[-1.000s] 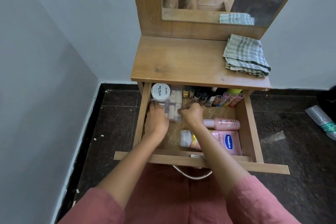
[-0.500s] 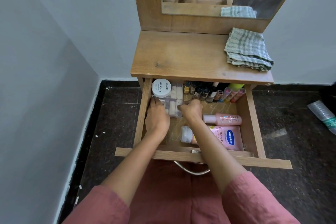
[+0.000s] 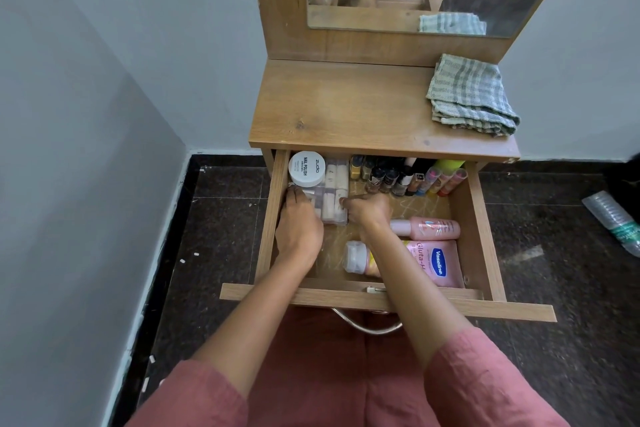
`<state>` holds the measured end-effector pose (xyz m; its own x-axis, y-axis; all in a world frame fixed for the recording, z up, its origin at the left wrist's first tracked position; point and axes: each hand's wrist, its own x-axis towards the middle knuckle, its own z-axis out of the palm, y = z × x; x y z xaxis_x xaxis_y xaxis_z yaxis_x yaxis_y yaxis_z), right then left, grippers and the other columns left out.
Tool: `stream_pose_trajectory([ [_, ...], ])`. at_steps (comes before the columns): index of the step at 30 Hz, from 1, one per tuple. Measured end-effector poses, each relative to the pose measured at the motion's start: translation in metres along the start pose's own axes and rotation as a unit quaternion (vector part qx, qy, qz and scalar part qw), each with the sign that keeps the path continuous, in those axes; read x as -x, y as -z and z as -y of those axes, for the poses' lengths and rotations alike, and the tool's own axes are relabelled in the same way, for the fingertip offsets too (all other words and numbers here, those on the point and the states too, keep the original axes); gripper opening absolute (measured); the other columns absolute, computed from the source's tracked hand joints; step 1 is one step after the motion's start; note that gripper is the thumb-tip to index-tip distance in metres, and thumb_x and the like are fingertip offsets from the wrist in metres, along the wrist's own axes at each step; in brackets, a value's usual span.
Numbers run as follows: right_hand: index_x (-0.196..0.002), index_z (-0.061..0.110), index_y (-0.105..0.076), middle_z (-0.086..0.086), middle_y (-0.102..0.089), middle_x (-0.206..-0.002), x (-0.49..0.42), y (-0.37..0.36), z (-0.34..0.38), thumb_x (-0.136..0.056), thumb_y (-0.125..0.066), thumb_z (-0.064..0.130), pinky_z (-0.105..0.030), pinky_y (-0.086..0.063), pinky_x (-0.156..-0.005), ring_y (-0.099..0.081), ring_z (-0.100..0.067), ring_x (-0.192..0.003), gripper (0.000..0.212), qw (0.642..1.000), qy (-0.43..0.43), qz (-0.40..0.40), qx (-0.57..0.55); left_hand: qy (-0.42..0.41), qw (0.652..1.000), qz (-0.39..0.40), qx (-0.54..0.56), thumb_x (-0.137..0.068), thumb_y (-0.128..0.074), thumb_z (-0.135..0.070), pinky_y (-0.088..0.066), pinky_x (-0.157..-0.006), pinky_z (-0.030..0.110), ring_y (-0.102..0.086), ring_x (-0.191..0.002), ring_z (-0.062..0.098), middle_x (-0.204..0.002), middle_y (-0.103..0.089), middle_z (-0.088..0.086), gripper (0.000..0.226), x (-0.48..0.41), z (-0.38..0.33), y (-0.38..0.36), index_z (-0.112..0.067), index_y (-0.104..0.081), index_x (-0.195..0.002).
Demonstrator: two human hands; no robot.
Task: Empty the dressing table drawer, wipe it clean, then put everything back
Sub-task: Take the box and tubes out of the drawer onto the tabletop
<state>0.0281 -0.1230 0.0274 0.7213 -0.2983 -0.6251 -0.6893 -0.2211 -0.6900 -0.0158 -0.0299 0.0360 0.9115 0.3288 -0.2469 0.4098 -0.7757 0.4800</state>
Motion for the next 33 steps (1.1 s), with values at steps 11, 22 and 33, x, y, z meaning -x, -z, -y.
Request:
stream_pose_trajectory([
  [11,-0.103,0.0,-0.063,-0.017,-0.066,-0.11,-0.014,-0.008,-0.005,-0.075,-0.075,0.019,-0.046,-0.053,-0.09,-0.064,-0.032,-0.101,0.036,0.999,-0.014,0.033,-0.04,-0.004,1.0,0.01,0.023,-0.088,-0.04,0.004,-0.044,-0.084,0.032,-0.051,-0.115,0.028,-0.138,-0.041,0.011,0.04,-0.001,-0.002,0.007,-0.001,-0.043,-0.127],
  [22,-0.101,-0.004,-0.058,-0.016,-0.063,-0.107,-0.002,0.011,-0.004,-0.084,-0.065,0.006,-0.028,-0.055,-0.068,-0.063,-0.023,-0.082,0.021,0.99,-0.057,0.114,-0.054,-0.042,0.997,0.008,0.061,-0.089,-0.038,0.005,-0.04,-0.097,0.029,-0.045,-0.122,0.025,-0.141,-0.039,0.01,0.046,0.003,0.008,0.012,-0.002,-0.037,-0.134],
  [33,-0.124,-0.014,-0.04,-0.03,-0.059,-0.118,0.019,0.039,-0.009,-0.086,-0.059,0.0,-0.038,-0.052,-0.082,-0.065,-0.028,-0.08,0.045,0.985,-0.048,0.152,-0.063,0.028,0.99,0.07,0.121,-0.092,-0.039,-0.005,-0.04,-0.08,0.026,-0.051,-0.114,0.025,-0.13,-0.05,0.011,0.042,0.019,0.01,0.021,-0.006,-0.035,-0.134],
])
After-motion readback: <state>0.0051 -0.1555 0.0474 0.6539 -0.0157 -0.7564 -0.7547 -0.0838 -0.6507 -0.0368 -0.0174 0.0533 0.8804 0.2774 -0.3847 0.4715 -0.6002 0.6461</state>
